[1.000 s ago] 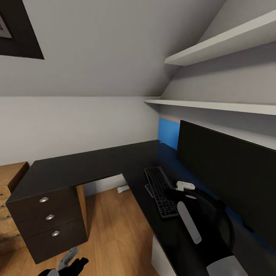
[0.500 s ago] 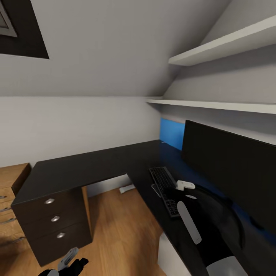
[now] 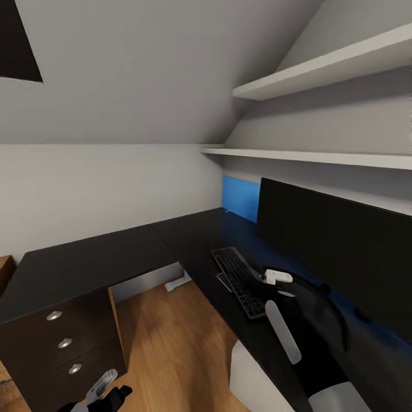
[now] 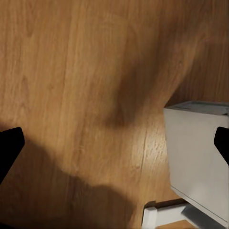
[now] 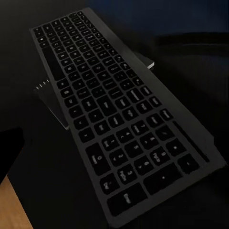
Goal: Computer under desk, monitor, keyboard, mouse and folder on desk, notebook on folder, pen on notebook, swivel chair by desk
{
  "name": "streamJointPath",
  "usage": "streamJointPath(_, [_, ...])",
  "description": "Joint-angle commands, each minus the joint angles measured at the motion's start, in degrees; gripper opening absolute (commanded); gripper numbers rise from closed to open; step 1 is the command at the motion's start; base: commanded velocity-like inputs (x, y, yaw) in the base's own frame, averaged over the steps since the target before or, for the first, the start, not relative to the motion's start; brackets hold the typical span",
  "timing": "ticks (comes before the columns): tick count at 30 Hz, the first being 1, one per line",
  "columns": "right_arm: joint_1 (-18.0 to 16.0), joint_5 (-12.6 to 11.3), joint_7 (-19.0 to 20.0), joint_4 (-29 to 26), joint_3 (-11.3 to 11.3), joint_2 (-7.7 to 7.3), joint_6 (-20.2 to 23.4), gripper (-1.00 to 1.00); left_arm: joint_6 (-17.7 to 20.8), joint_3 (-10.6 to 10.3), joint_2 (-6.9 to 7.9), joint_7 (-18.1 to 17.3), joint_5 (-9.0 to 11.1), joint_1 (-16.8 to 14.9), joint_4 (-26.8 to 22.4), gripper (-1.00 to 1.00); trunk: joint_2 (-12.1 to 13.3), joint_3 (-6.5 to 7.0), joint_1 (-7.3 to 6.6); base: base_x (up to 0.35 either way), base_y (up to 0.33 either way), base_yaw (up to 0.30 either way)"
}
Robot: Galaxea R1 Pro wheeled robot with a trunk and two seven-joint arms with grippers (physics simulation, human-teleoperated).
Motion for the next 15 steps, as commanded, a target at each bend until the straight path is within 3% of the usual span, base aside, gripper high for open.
streamJointPath(1, [-0.08, -0.65, -0.54, 0.31, -0.69, 0.0, 0.05, 1.0, 0.03, -0.32, 0.06, 0.55, 0.64, -0.01, -0.03, 1.0, -0.04, -0.07, 0.0, 0.001, 0.008, -0.072])
streamJointPath(6, [-0.4, -0.72, -0.47, 1.78, -3.59, 0.07, 0.07, 1.0, 0.03, -0.34, -0.01, 0.55, 0.61, -0.01, 0.57, 1.0, -0.04, -0.07, 0.0, 0.071, 0.004, -0.039])
streamJointPath(15, [-2.8, -0.85, -0.11, 6.62, -7.71, 0.15, 0.12, 1.0, 0.03, -0.39, -0.11, 0.55, 0.59, -0.01, 0.89, 1.0, -0.04, -0.07, 0.0, 0.281, 0.001, -0.008])
